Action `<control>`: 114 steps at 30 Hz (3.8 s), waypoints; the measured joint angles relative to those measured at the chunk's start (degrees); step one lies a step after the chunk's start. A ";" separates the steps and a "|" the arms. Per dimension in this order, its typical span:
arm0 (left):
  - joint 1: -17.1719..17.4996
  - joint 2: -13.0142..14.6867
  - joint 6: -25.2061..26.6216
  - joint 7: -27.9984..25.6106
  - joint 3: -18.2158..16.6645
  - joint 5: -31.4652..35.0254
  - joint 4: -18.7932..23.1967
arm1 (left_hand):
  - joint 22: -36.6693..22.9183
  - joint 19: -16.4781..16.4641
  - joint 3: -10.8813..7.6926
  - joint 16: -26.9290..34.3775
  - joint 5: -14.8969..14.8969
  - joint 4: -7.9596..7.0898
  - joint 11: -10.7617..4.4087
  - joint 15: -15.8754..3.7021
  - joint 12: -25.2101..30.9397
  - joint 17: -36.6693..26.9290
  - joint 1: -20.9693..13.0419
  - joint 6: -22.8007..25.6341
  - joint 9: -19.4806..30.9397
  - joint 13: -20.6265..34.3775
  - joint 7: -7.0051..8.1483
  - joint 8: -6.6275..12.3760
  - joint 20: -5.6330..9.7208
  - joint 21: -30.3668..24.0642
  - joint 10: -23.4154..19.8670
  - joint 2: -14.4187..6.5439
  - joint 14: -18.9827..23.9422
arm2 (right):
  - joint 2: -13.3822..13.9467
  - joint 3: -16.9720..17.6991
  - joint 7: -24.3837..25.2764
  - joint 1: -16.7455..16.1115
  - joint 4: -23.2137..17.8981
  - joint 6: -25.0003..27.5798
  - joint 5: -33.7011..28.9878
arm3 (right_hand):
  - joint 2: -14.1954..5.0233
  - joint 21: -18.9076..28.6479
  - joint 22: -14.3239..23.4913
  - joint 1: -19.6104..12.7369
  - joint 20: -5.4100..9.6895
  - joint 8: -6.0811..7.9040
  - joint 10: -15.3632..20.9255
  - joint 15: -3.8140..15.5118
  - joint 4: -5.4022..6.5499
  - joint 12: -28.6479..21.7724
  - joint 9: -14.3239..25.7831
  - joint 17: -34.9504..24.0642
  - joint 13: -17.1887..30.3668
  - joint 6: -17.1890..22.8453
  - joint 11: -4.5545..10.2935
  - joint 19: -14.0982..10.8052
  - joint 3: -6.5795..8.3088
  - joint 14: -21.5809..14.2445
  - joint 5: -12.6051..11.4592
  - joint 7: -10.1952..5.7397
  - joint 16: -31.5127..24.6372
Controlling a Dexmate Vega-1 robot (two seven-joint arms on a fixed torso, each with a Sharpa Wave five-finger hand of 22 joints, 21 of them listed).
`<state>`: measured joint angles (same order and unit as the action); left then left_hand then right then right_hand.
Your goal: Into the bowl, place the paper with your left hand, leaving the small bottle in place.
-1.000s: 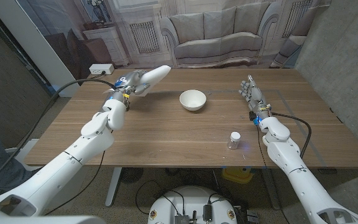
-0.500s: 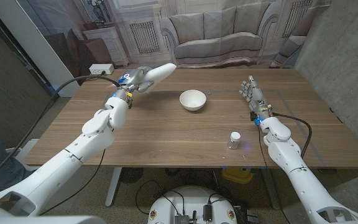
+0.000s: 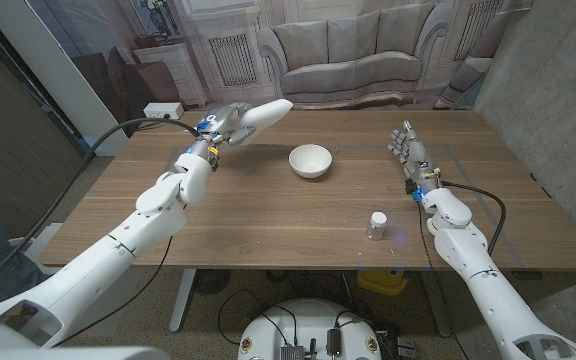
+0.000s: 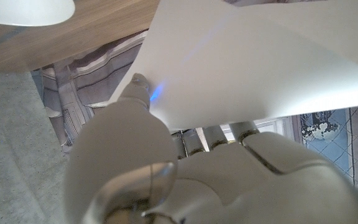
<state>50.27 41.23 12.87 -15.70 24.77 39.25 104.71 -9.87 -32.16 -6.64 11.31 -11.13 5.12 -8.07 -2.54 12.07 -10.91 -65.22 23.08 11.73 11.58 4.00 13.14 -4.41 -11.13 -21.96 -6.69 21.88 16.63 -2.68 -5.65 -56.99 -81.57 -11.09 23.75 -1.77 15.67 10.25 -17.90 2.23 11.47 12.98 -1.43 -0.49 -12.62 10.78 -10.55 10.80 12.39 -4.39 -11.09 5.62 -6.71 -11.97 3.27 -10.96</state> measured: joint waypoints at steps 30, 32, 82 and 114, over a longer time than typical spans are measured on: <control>-3.41 0.15 -7.11 -1.28 3.76 0.78 -1.61 | 0.00 0.39 0.24 0.00 0.00 -0.24 -0.21 0.00 0.02 0.00 -0.01 0.30 -0.28 0.00 0.30 -0.20 -0.40 0.00 -0.21 -0.01 0.00 | -0.05 0.14 0.89 -0.55 -0.66 0.32 0.12 | 0.00 -0.50 0.00 0.00 -0.10 0.00 0.00 0.00 -0.23 0.00 0.00 0.16 0.00 0.00 0.00 -0.53 -0.23 0.00 0.00 0.00 0.00; -3.56 0.15 -7.51 -1.35 3.98 0.86 -1.74 | 0.00 0.39 0.24 0.00 0.00 -0.24 -0.21 0.00 0.02 0.00 -0.01 0.30 -0.28 0.00 0.30 -0.20 -0.40 0.00 -0.21 -0.01 0.00 | -0.10 0.16 1.02 -0.65 -0.66 0.24 0.12 | 0.00 -0.50 0.00 0.00 -0.10 0.00 0.00 0.00 -0.23 0.00 0.00 0.15 0.00 0.00 0.00 -0.52 -0.23 0.00 0.00 0.00 0.00; -9.29 -1.94 -17.45 -0.40 10.98 3.35 -5.36 | 0.00 1.72 0.48 0.00 0.00 -0.48 -0.41 0.00 -0.32 -0.01 0.53 0.50 -0.26 0.00 0.50 -0.65 0.94 0.00 -0.41 0.07 0.00 | 0.24 1.12 2.07 -2.90 -2.68 -0.19 0.64 | -0.22 -1.50 0.00 -0.23 0.11 0.00 0.00 0.00 -0.39 0.00 0.00 0.14 0.00 0.00 0.00 -0.73 -0.40 0.00 0.00 0.00 0.00; -11.96 -5.18 -21.08 1.70 14.90 3.55 -10.61 | 0.00 3.27 0.48 -0.44 0.00 -0.47 0.00 0.05 -0.64 -0.01 0.83 0.48 -0.26 0.00 0.52 -1.10 0.81 0.35 0.24 -0.24 -0.98 | 0.58 1.70 2.15 -3.66 -3.23 -0.34 1.38 | -0.45 -1.97 0.00 0.00 0.11 0.00 0.00 0.00 -0.55 0.00 0.00 0.14 0.00 0.00 0.00 -0.72 -0.55 0.00 0.00 0.00 0.00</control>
<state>38.31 36.05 -8.20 -14.00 39.67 42.80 94.10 -9.87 -28.89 -6.17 10.86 -11.14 4.64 -8.07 -2.49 11.42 -10.93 -64.40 23.56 11.47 11.58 4.52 12.04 -3.59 -10.78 -21.72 -6.92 20.90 17.21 -0.97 -3.50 -60.65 -84.81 -11.43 25.13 -2.21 13.71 10.25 -17.91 2.34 11.47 12.98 -1.43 -1.04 -12.62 10.78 -10.41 10.80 12.39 -4.39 -11.81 5.06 -6.71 -11.97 3.27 -10.96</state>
